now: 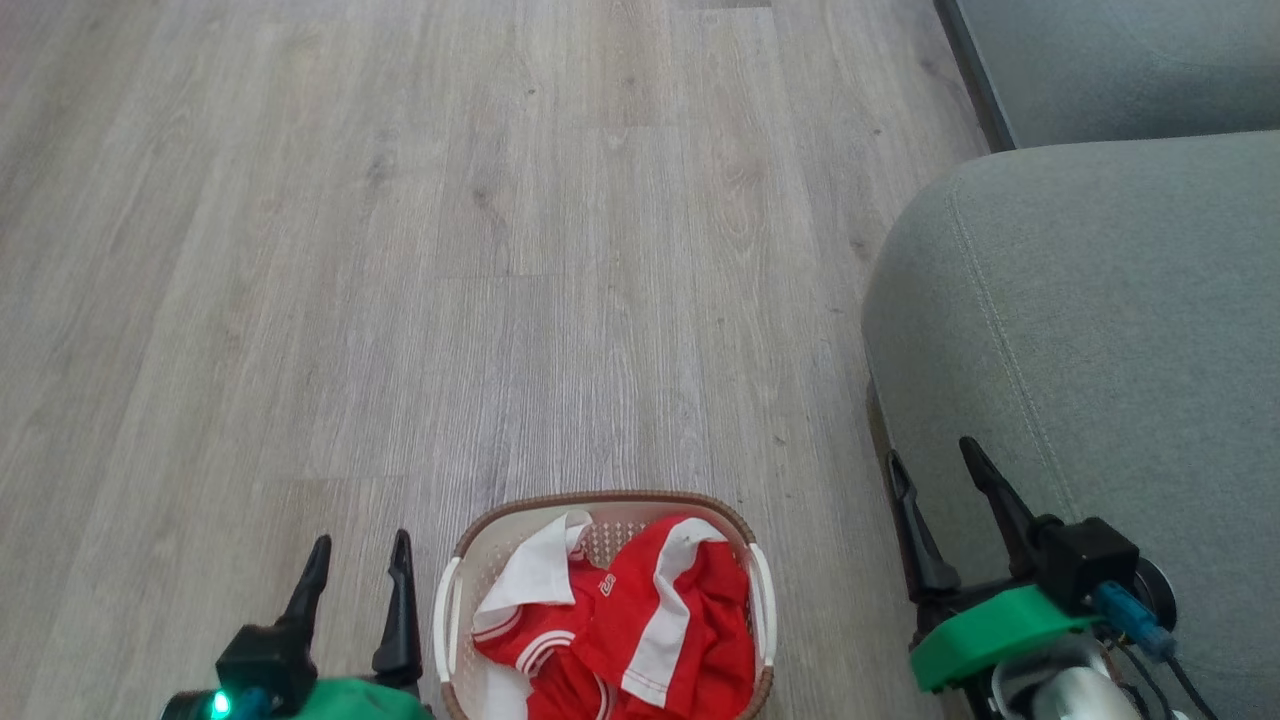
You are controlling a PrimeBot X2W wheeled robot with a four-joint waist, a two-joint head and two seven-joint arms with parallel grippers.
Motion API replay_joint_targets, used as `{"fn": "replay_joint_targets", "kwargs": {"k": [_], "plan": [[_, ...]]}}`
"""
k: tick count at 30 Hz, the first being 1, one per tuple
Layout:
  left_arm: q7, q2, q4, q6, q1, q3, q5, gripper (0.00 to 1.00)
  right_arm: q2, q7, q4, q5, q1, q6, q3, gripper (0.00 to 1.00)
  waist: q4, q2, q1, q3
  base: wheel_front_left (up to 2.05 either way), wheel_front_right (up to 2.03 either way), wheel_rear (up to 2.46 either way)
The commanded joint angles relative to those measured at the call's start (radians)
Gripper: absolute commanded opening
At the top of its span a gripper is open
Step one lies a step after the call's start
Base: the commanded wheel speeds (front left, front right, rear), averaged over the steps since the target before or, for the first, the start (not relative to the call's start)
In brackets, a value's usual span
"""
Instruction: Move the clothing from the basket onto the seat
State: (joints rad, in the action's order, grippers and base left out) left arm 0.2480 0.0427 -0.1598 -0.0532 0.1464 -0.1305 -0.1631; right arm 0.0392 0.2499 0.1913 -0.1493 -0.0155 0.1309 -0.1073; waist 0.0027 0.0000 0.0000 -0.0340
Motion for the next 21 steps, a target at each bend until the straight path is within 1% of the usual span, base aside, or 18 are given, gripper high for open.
{"fn": "replay_joint_targets", "kwargs": {"k": [1,15,21], "plan": [[0.014,0.008,0.029,-0.002,-0.04,0.028,0.003,1.0,0.011,0.012,-0.033,0.002,0.037,0.0,-0.021,1.0,0.0,0.0,0.0,0.0,0.0,0.0,0.0],[0.014,0.008,0.031,-0.004,-0.042,0.025,0.005,1.0,0.011,0.012,-0.036,0.001,0.036,0.0,-0.014,1.0,0.002,0.0,0.0,0.016,0.0,0.0,0.0],[0.014,0.008,0.011,0.007,-0.054,-0.002,0.017,1.0,0.011,0.012,-0.044,0.015,0.035,0.0,0.019,1.0,0.007,0.0,0.0,0.047,0.0,0.0,0.0]]}}
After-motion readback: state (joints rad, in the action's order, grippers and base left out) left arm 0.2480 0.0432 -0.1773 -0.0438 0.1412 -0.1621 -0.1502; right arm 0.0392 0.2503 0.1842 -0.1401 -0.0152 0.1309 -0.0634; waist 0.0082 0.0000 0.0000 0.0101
